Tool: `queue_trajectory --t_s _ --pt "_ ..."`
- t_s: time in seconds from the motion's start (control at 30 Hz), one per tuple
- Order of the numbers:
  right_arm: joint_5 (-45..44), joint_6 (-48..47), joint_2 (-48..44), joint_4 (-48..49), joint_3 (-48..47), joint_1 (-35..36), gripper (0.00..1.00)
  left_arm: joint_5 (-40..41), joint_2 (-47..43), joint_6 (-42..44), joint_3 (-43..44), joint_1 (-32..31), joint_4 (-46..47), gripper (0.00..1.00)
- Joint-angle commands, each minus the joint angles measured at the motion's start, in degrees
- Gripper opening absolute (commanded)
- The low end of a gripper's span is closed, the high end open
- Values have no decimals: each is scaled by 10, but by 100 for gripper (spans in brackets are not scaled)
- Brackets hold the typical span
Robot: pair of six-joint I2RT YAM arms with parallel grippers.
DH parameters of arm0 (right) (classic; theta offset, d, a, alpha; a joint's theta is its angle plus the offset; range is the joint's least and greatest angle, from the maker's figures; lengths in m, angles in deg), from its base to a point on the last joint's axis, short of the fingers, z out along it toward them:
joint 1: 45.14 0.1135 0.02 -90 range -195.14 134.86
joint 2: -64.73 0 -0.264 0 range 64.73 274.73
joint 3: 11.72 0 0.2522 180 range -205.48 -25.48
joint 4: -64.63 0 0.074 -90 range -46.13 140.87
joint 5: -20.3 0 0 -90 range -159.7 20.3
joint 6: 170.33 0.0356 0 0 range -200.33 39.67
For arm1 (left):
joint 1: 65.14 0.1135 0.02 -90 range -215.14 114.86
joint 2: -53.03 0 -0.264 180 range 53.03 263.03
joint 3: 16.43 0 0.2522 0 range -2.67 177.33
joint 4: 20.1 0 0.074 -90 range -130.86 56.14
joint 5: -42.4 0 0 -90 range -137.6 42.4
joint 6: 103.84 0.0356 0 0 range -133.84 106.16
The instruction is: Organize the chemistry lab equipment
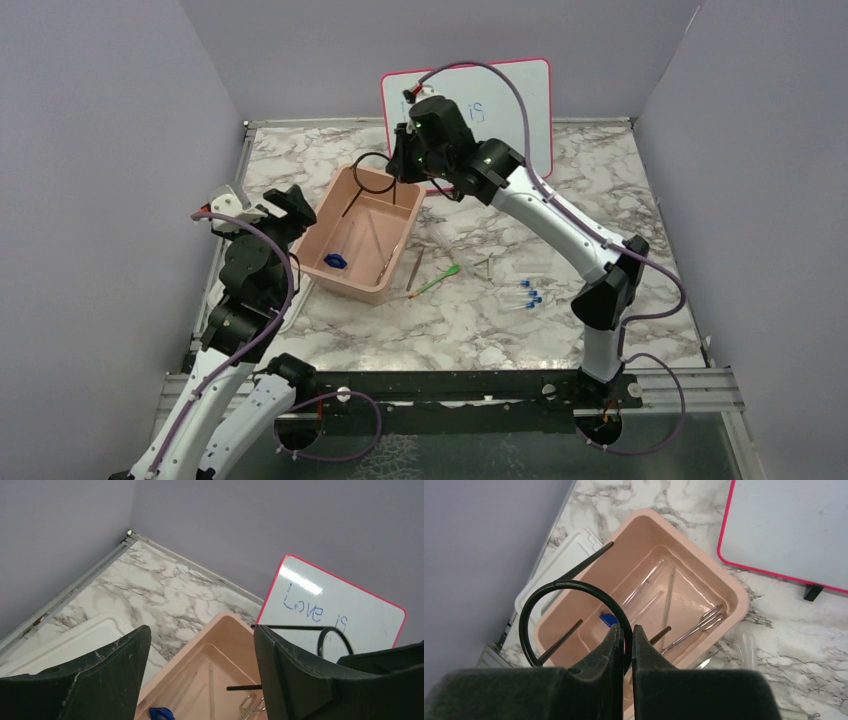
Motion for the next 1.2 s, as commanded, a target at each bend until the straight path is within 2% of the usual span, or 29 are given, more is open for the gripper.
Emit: queue_trajectory --t_s 0.0,0.17,0.63,1.07,1.17 --pt "27 -25 46 14 -36 4 1 100 -31 -26 -14 4 -13 78" --pt "30 -45 102 -3 -60 5 1 96 -49 -20 -30 5 8 78" --pt "19 -97 195 -51 -85 5 1 76 -4 -10 -33 5 14 78" --pt "-51 -98 261 -51 -119 5 1 70 12 -9 -35 13 14 78" --pt "-62 -93 270 -49 -124 4 7 67 15 -9 -34 14 14 78"
